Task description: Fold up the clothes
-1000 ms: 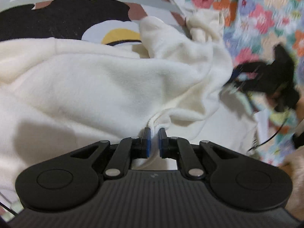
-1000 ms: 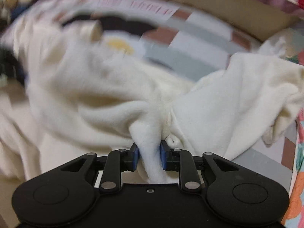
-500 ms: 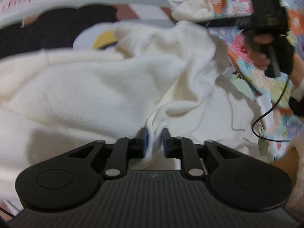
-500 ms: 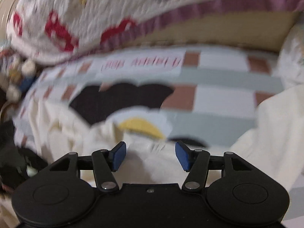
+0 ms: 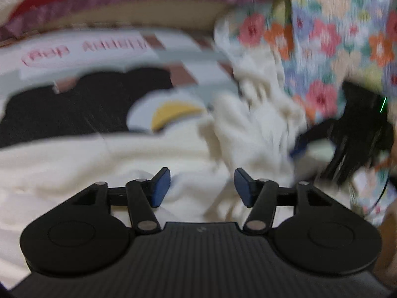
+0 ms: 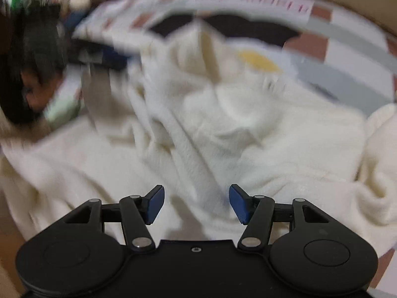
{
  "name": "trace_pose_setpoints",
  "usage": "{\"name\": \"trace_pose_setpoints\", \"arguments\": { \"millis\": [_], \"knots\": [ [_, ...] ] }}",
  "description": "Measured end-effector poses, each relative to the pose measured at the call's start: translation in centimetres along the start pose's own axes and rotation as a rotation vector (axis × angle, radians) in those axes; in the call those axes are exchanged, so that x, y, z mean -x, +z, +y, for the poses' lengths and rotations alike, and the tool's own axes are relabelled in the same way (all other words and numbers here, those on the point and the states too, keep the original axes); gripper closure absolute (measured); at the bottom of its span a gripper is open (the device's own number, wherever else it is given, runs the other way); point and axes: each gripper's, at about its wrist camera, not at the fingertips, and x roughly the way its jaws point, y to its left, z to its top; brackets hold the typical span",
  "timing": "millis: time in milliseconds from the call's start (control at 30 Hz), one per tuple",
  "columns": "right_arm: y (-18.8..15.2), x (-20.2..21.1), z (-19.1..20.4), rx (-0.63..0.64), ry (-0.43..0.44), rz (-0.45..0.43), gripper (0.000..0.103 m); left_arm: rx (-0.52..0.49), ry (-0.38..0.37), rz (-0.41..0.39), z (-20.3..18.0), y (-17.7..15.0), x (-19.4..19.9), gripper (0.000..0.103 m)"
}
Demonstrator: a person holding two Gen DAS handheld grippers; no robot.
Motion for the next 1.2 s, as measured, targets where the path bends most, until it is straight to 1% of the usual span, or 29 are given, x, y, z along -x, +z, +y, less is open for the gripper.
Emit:
{"name": "trace_pose_setpoints", "arguments": {
  "millis": [33,100,167,200,233,300,367,400,500,533,567,600,633,667,700,733,767,867,900,1000,1100,1133,1167,1200],
  "knots": [
    [0.5,1.1,-0.2,-0.002,-0.011,-0.048,0.04,-0.019,0.004,0.03,-0.3,-0.4,-0.4,0.045],
    [1.5,3.6,-1.2,-0.038,-0.061,-0.168,0.04,-0.059,0.014,0.078,-0.8,-1.2,-1.0,0.044],
    [2.1,5.2,-3.0,-0.111,-0.14,-0.244,0.039,-0.058,0.011,0.081,-0.7,-1.3,-1.0,0.043],
    [2.2,5.5,-3.9,-0.146,-0.191,-0.249,0.039,-0.053,0.008,0.078,-0.7,-1.3,-0.8,0.043],
    [2.2,5.5,-4.6,-0.162,-0.226,-0.228,0.039,-0.038,0.001,0.072,-0.5,-1.2,-0.7,0.043],
    [1.6,4.5,-5.3,-0.165,-0.282,-0.159,0.039,-0.001,-0.021,0.053,0.0,-1.0,-0.5,0.043],
    [0.8,3.1,-5.6,-0.16,-0.315,-0.116,0.039,0.024,-0.04,0.034,0.4,-0.8,-0.4,0.043],
    [0.5,2.4,-5.7,-0.165,-0.326,-0.118,0.039,0.02,-0.043,0.021,0.3,-0.7,-0.6,0.043],
    [-0.4,0.2,-5.9,-0.181,-0.357,-0.128,0.031,-0.021,-0.036,-0.014,-0.3,-0.3,-1.2,0.047],
    [-0.6,-0.3,-6.1,-0.191,-0.361,-0.151,0.027,-0.048,-0.027,-0.013,-0.7,-0.2,-1.6,0.054],
    [-0.8,-0.5,-6.2,-0.19,-0.364,-0.168,0.028,-0.076,-0.019,-0.012,-1.0,-0.1,-2.1,0.059],
    [-0.7,-0.5,-5.9,-0.164,-0.374,-0.2,0.029,-0.088,-0.015,0.0,-1.3,-0.1,-2.7,0.061],
    [-0.6,-0.4,-5.5,-0.138,-0.384,-0.23,0.048,-0.091,-0.004,0.012,-1.5,-0.2,-3.2,0.068],
    [-0.4,0.0,-5.1,-0.109,-0.394,-0.252,0.078,-0.095,0.012,0.022,-1.6,-0.3,-3.6,0.08],
    [-0.1,0.4,-4.6,-0.081,-0.405,-0.273,0.086,-0.099,0.027,0.032,-1.8,-0.4,-3.9,0.085],
    [0.2,0.8,-4.1,-0.052,-0.416,-0.296,0.087,-0.108,0.043,0.034,-2.1,-0.5,-4.0,0.089],
    [0.9,1.4,-3.8,-0.018,-0.434,-0.322,0.089,-0.124,0.07,0.018,-2.5,-0.2,-3.6,0.09],
    [3.5,3.5,-3.0,0.072,-0.495,-0.408,0.09,-0.177,0.165,-0.05,-3.4,1.2,-2.0,0.091],
    [4.8,4.4,-3.0,0.09,-0.511,-0.446,0.091,-0.171,0.205,-0.084,-2.9,2.3,-1.5,0.091],
    [9.2,6.5,-3.4,0.178,-0.556,-0.514,0.091,-0.117,0.338,-0.202,-0.2,7.0,0.0,0.091],
    [14.6,8.2,-4.4,0.244,-0.594,-0.595,0.092,-0.061,0.47,-0.32,2.6,11.6,1.4,0.092],
    [16.6,8.6,-4.9,0.254,-0.609,-0.631,0.092,-0.043,0.514,-0.36,3.5,13.1,1.9,0.091],
    [18.7,8.5,-6.0,0.218,-0.623,-0.677,0.09,-0.024,0.557,-0.399,4.4,14.7,2.4,0.088],
    [20.6,8.3,-7.1,0.181,-0.642,-0.716,0.087,-0.005,0.601,-0.438,5.3,16.2,2.8,0.083]
  ]
}}
